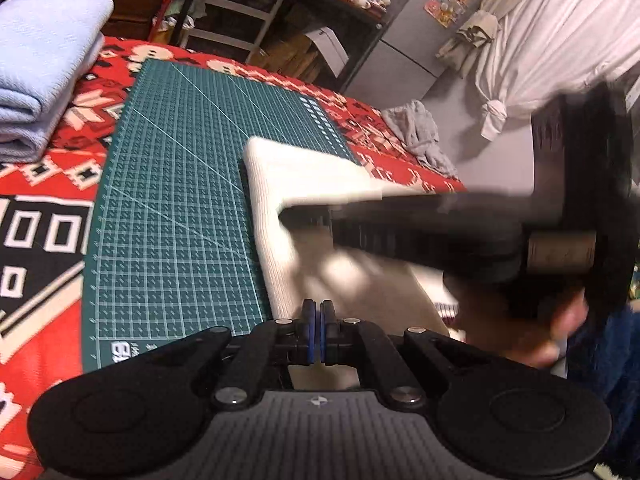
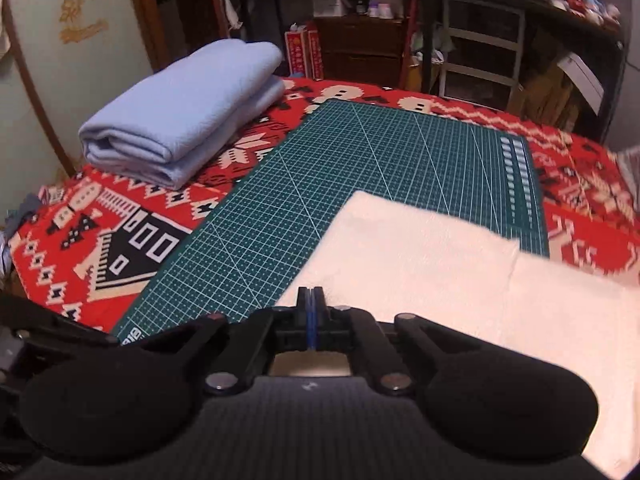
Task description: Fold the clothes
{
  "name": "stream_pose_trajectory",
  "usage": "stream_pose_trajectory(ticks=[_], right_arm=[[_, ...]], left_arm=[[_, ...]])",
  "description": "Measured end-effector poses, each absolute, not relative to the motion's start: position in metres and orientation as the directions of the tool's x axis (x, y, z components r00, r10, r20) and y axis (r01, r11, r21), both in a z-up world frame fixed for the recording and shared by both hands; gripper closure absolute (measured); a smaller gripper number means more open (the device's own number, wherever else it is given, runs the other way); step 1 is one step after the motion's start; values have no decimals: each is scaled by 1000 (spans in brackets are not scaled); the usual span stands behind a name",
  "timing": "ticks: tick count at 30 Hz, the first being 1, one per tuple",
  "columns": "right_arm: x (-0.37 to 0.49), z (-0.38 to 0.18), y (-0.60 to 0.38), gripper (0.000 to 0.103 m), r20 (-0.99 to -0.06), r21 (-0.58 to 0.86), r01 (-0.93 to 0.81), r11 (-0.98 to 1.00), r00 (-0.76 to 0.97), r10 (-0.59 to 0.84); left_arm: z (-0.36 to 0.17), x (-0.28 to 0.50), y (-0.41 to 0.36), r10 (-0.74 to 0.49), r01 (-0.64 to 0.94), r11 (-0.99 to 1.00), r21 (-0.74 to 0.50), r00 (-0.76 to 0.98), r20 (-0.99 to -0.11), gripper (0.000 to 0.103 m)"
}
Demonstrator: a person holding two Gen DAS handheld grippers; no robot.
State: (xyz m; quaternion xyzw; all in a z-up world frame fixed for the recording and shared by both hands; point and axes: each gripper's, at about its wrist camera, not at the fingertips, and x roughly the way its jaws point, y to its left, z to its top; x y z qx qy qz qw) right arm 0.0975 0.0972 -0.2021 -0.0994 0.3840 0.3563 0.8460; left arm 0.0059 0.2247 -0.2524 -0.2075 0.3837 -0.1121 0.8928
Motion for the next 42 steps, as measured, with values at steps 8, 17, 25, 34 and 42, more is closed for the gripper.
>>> stream_pose_trajectory(ticks=[8, 17, 25, 34, 42], right_arm=[[124, -204, 101, 103, -725, 141, -652, 745, 445, 526], [147, -206, 104, 103, -726, 176, -621, 764, 442, 527], [166, -215, 110, 103, -721, 179, -564, 806, 483, 497], [158, -200, 92, 101, -702, 199, -529, 825, 510, 496], [92, -192, 33, 100, -716, 191, -532, 825, 499, 488]], left_arm=[[-256, 6, 225, -378, 61, 884, -464, 676, -633, 101], [-257, 5, 225, -383, 64, 882, -466, 673, -633, 101], [-256, 4, 223, -378, 61, 885, -461, 671, -637, 101], [-253, 6, 221, -365, 56, 895, -443, 666, -651, 101], [-250, 8, 217, -344, 55, 908, -416, 665, -663, 101]])
